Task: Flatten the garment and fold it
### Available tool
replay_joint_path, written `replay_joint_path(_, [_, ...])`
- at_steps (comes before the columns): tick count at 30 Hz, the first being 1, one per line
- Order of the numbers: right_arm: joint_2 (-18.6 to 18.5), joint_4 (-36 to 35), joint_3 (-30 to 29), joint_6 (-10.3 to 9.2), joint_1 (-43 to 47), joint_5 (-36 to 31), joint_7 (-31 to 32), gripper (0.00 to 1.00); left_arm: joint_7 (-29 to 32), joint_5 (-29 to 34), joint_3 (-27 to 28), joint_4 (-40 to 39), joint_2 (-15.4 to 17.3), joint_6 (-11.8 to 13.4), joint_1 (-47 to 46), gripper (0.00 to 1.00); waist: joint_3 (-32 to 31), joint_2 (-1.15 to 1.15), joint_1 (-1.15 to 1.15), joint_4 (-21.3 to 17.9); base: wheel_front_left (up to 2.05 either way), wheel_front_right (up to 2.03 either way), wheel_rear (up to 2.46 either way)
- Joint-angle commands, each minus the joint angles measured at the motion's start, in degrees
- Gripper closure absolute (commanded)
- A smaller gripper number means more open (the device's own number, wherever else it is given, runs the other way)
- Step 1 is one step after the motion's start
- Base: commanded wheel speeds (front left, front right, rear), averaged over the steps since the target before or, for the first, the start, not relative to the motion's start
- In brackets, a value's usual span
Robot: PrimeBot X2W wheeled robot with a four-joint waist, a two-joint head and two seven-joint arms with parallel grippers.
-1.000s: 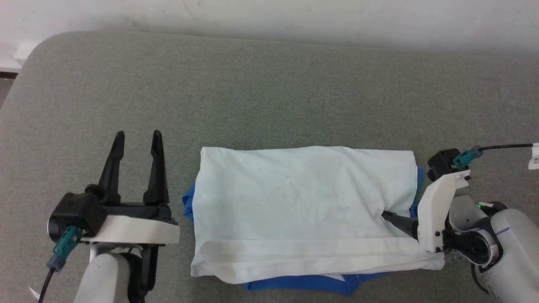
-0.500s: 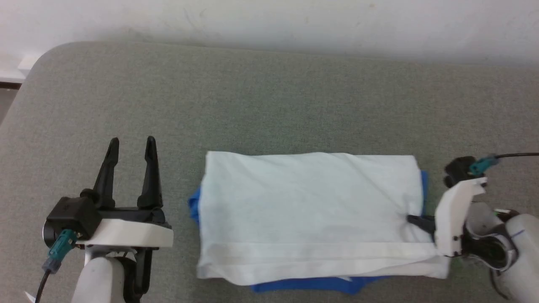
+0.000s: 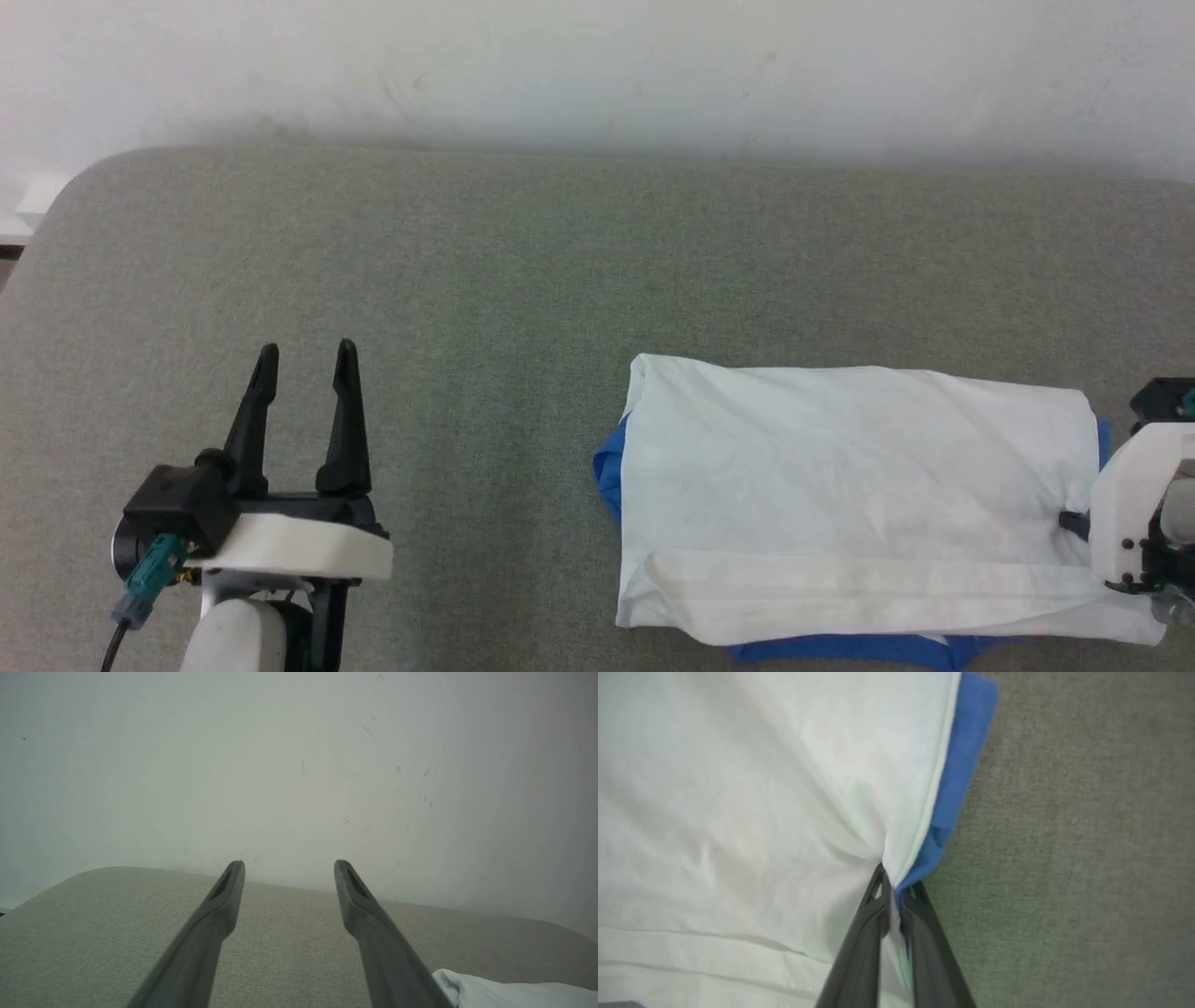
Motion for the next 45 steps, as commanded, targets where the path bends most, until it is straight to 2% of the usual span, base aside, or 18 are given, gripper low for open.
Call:
replay_joint_path(1, [0.9, -2.0, 0.3, -0.26, 2.2, -0.8, 1.3, 1.0, -0.3, 0.5, 0.4, 0.2, -0.4, -0.4, 1.0, 0.0, -1.1, 0.0, 0.0, -0.7, 0.0, 0.0, 0.0])
replay_joint_path(11, [0.5, -29.3, 5.2, -0.26, 5.9, -1.3, 7.7, 1.0, -0.3, 1.0, 1.0, -0.2, -0.9, -0.8, 2.4, 0.0, -2.8, 0.0, 0.0, -1.3, 0.0, 0.0, 0.0])
replay_joint_path(15, [1.9, -36.2, 8.8, -0.26, 5.3, -1.7, 9.0, 1.0, -0.3, 0.9, 0.9, -0.2, -1.2, -1.0, 2.3, 0.0, -2.6, 0.0, 0.0, -1.0, 0.0, 0.0, 0.0])
replay_joint_path(18, [3.7, -38.0, 12.3, -0.26, 3.8, -1.5, 8.9, 1.0, -0.3, 0.8, 0.7, -0.3, -1.3, -1.1, 2.0, 0.0, -2.2, 0.0, 0.0, -0.4, 0.0, 0.0, 0.0])
replay_joint_path(23, [6.9, -36.1, 18.3, -0.26, 0.1, -1.5, 7.0, 1.0, -0.3, 0.7, 0.1, -0.3, -1.6, -1.4, 1.2, 0.0, -1.0, 0.0, 0.0, 1.2, 0.0, 0.0, 0.0])
replay_joint_path(31, [11.9, -28.1, 25.7, -0.26, -5.8, -0.3, 2.6, 1.0, -0.3, 0.4, -0.2, 0.0, -1.8, -1.6, 0.3, 0.0, 1.2, 0.0, 0.0, 3.7, 0.0, 0.0, 0.0])
replay_joint_path(43, [17.8, -11.3, 30.6, -0.26, -11.4, -0.7, -3.9, 1.0, -0.3, -0.2, -0.8, 0.7, -2.2, -1.8, -1.2, 0.0, 3.1, 0.0, 0.0, 4.6, 0.0, 0.0, 0.0])
replay_joint_path(44, [18.2, -10.1, 30.8, -0.26, -11.8, -0.9, -4.7, 0.76, -0.3, -0.3, -0.9, 0.8, -2.2, -1.9, -1.4, 0.0, 3.1, 0.0, 0.0, 4.6, 0.0, 0.0, 0.0])
replay_joint_path(45, [18.6, -9.3, 31.2, -0.26, -12.0, -0.9, -5.4, 0.0, -0.3, -0.4, -1.1, 0.9, -2.2, -1.9, -1.5, 0.0, 3.0, 0.0, 0.0, 4.7, 0.0, 0.0, 0.0])
